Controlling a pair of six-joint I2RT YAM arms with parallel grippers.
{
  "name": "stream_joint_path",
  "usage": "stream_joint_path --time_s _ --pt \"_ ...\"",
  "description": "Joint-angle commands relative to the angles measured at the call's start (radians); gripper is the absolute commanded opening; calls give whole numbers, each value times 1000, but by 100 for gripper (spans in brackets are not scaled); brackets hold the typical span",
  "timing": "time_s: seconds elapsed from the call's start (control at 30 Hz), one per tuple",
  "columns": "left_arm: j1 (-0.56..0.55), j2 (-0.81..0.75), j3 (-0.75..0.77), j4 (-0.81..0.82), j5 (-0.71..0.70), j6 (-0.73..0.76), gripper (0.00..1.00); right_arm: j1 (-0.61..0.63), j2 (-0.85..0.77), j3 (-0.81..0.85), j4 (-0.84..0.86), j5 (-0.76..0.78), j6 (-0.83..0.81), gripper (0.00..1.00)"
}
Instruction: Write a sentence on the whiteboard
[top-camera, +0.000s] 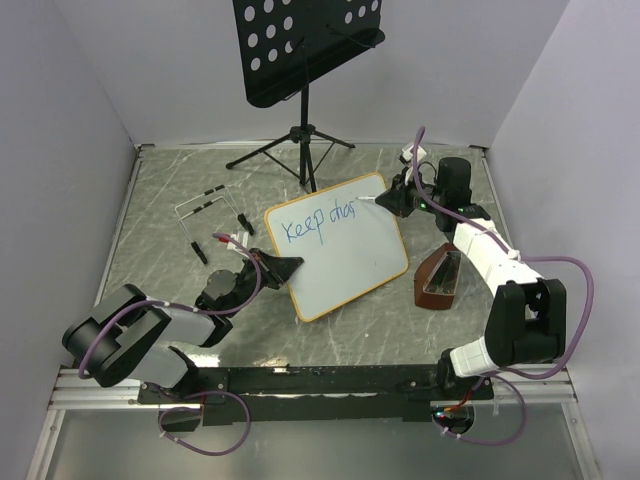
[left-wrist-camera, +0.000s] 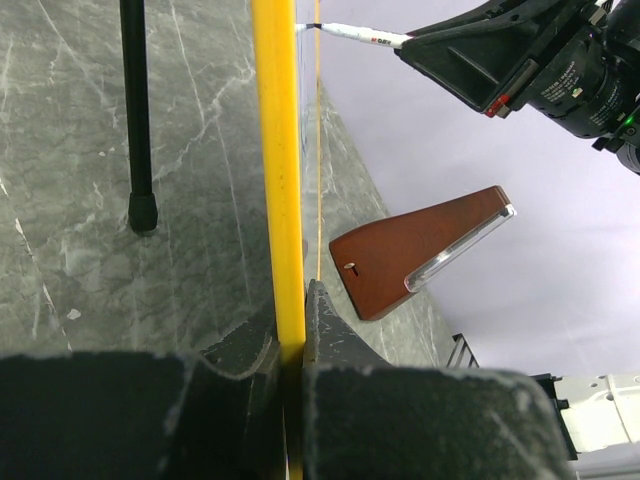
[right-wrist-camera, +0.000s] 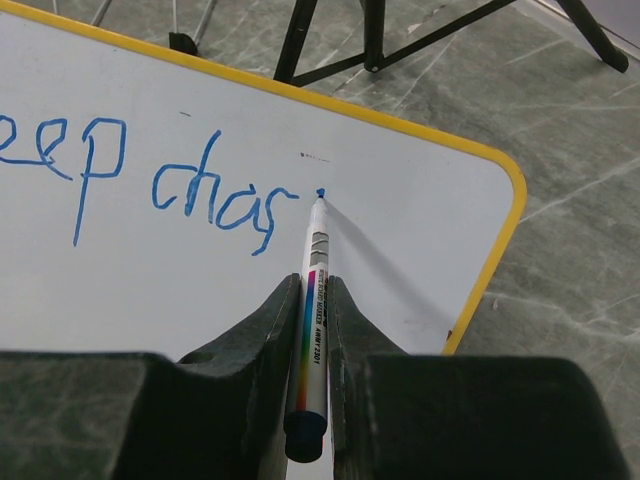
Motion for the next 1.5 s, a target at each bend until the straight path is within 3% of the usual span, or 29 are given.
stream_joint_path --time_s 0.0,0.5,1.47 --pt "-6 -1 -2 38 36 89 1 6 -32 34 -22 -4 -15 0" --pt "-4 -10 -2 31 33 89 1 6 -124 -25 -23 -67 -20 0" --pt "-4 -1 6 33 43 92 1 21 -28 -2 3 48 -3 0"
